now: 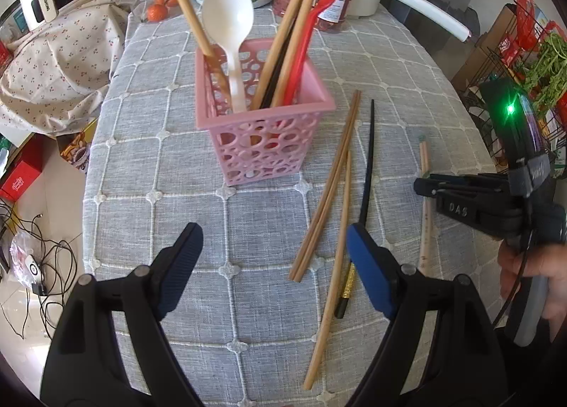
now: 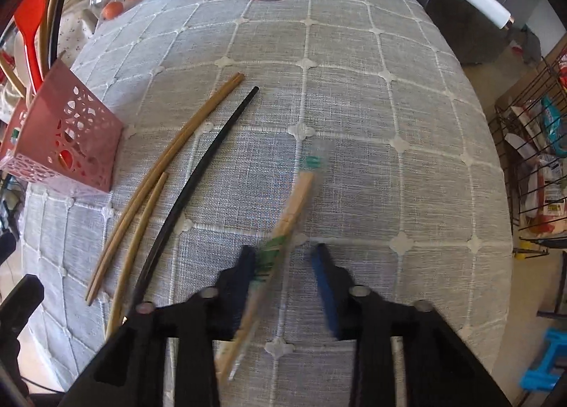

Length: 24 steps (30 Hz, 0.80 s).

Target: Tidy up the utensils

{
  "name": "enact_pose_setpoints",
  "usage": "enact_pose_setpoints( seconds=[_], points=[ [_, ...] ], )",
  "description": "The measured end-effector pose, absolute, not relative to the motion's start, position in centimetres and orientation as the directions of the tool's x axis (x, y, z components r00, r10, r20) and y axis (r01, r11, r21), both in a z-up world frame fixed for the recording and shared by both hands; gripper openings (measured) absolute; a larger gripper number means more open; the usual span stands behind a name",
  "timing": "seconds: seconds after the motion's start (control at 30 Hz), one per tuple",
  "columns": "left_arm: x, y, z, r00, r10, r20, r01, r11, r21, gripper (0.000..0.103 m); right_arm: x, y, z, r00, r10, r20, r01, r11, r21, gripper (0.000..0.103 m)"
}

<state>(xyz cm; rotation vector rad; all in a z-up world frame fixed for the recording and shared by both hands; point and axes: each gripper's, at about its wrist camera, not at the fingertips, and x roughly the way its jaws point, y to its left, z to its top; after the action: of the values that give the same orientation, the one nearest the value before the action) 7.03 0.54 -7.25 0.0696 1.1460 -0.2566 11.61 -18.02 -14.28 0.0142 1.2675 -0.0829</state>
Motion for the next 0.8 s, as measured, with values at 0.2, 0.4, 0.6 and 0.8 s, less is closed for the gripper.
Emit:
enact_pose_setpoints(
  seconds=[0.2,0.4,0.6,0.8],
  points=[
    [6.9,-1.7,-6.6,0.391,-0.186,-0.901,0.304,0.95,-0.064,0.083,10.6,-21.2,-13.3,0.321,0.019,-0.947,0.086,0.995,0.049,0.005],
    [6.8,-5.8,-6.1,0.385,-0.219,-0.897,0.388,0.92,-0.058,0.083,8.1,-23.8,-11.2,0.375,0.047,-0.926,0.084,0.993,0.085,0.005],
    [8.4,-9.9,-6.0,0.406,-0.212,-0.889,0.456,0.89,-0.004,0.073,6.1,-27.4,-10.0,0.396,0.097,-0.913,0.089,0.986,0.144,0.005],
    [12.4,-12.3,-7.5,0.348,-0.194,-0.917,0.44,0.898,-0.022,0.029,5.9,-28.9,-9.5,0.405,0.13,-0.905,0.096,0.978,0.184,0.005]
  ],
)
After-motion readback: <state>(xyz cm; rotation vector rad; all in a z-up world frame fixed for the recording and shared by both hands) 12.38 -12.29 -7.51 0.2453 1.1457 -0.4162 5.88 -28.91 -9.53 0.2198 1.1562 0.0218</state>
